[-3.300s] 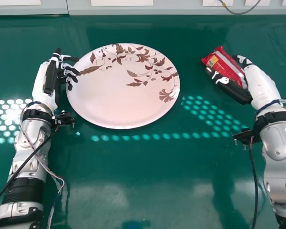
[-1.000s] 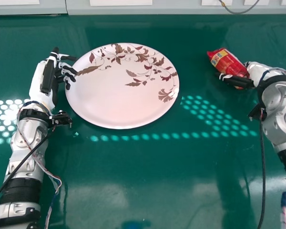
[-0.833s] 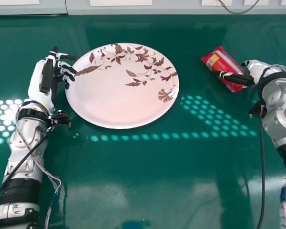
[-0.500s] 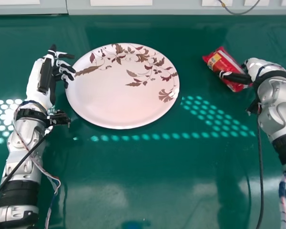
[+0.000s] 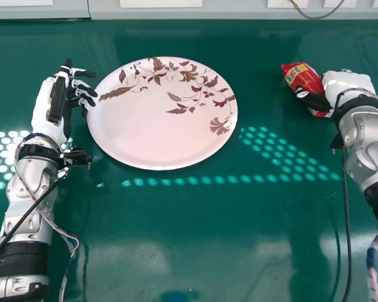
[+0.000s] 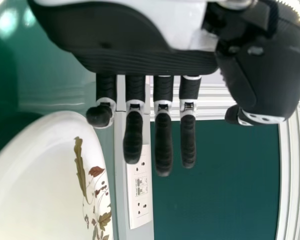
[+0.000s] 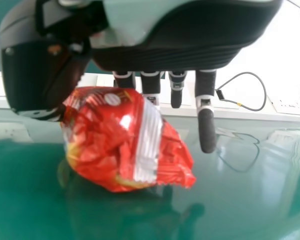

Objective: Pick up biscuit and place it in the plate

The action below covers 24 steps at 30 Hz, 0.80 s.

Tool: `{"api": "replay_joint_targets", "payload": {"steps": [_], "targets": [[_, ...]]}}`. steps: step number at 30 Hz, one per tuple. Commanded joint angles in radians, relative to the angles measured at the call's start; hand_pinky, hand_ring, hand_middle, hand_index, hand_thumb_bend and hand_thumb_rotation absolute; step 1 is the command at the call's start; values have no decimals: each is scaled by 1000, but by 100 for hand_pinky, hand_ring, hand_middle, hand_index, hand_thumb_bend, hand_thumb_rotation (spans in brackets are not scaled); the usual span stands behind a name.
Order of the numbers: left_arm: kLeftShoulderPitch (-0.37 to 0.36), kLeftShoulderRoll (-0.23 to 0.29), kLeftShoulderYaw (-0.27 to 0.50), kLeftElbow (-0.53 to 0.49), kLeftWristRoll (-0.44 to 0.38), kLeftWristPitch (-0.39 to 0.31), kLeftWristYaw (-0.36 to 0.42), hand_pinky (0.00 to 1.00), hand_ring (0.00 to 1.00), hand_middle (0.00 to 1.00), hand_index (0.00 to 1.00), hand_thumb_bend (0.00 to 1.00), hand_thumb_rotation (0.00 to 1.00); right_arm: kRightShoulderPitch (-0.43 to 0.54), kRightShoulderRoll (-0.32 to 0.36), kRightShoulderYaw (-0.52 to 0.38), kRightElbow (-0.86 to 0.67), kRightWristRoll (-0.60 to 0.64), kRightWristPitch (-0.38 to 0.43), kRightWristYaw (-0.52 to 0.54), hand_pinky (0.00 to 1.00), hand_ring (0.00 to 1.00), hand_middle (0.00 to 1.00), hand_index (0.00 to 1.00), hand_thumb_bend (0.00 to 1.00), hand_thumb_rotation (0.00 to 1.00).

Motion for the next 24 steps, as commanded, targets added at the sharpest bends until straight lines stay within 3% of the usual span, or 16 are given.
{"api": "replay_joint_targets", "payload": {"steps": [1,3,5,10,14,20,24], "targets": [[25,0,9,-25,-3,4,3,5,23,30,48,48,8,25,0,18,26,6,-20,11,36,42,54,65,52,0],[27,-2,11,-28,-7,5,3,5,23,30,48,49,8,20,-2,23,49,3,-45,-11,38,40,52,55,51,0],[27,-2,12,-23,-8,-4,0,5,22,30,48,49,8,15,-4,27,67,1,-63,-27,40,41,53,52,51,0],[29,-5,12,-22,-8,-7,2,5,22,29,48,49,8,27,-1,-9,39,35,-61,-55,38,40,52,53,51,0],[34,-9,10,-28,-8,-2,5,5,22,29,48,49,8,43,-25,-34,12,55,-106,-112,37,40,51,51,51,0],[41,-12,12,-33,-11,-2,5,5,22,30,48,48,8,85,-35,-71,-155,40,8,-80,32,39,49,55,51,0],[41,-9,12,-34,-10,3,3,5,22,30,48,49,8,128,-64,-109,-304,47,13,-49,29,40,49,56,50,0]]}}
